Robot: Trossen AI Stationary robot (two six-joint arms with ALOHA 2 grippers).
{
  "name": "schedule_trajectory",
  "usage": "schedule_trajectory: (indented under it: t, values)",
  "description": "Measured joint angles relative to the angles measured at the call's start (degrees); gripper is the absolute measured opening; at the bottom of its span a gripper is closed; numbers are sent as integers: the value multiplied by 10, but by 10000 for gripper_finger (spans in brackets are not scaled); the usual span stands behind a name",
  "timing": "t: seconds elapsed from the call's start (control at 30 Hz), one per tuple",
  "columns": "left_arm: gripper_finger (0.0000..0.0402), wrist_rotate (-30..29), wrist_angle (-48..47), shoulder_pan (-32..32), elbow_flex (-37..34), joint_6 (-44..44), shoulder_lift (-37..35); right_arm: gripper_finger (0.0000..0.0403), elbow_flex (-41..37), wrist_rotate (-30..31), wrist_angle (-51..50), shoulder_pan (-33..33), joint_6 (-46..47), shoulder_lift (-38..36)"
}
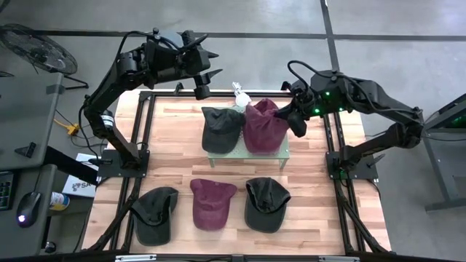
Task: Pick & Place hat
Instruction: Stack the top red cap on top of the red cap on the shelf
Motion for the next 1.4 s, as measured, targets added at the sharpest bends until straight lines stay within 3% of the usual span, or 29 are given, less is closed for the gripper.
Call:
schedule_trajectory:
  t: [1.4]
  values:
    - [190,0,1,0,0,0,0,0,0,41,-6,-5,2,35]
